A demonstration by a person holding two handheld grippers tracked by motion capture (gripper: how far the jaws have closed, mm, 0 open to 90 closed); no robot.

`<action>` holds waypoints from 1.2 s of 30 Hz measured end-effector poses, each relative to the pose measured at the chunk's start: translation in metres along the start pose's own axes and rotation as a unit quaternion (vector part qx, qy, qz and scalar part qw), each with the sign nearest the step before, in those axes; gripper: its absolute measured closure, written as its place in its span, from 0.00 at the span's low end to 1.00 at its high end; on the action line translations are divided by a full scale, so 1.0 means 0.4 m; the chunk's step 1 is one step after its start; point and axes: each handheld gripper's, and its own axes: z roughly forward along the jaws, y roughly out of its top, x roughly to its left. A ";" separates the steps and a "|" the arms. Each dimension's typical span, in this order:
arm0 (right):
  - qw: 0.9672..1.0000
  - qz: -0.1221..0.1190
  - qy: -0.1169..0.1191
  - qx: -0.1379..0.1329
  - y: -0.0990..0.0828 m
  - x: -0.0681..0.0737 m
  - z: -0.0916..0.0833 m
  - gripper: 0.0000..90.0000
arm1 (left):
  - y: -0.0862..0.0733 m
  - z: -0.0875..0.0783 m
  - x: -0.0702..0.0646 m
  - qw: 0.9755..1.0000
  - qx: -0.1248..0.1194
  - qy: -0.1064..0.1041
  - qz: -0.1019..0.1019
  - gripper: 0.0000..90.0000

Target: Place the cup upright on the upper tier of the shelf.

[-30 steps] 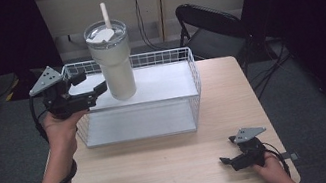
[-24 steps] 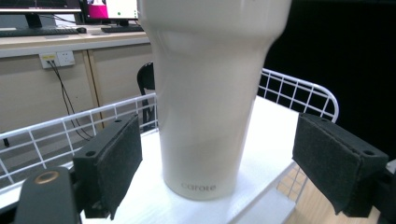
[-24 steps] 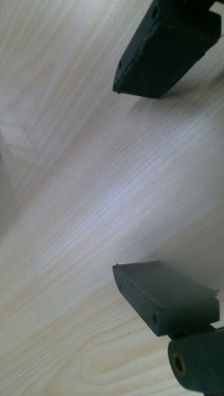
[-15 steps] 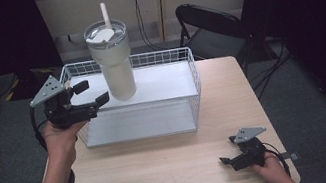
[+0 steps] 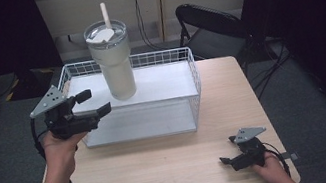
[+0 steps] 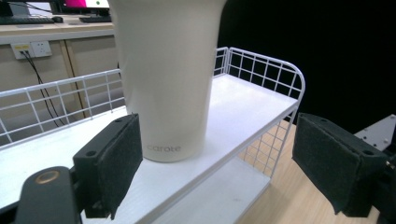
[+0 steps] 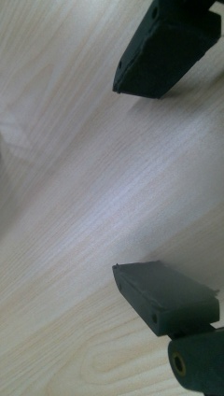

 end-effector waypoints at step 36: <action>1.000 0.000 0.000 0.001 0.000 0.000 0.000 0.12 | -0.202 -0.017 -0.010 0.999 0.043 -0.013 -0.017 0.18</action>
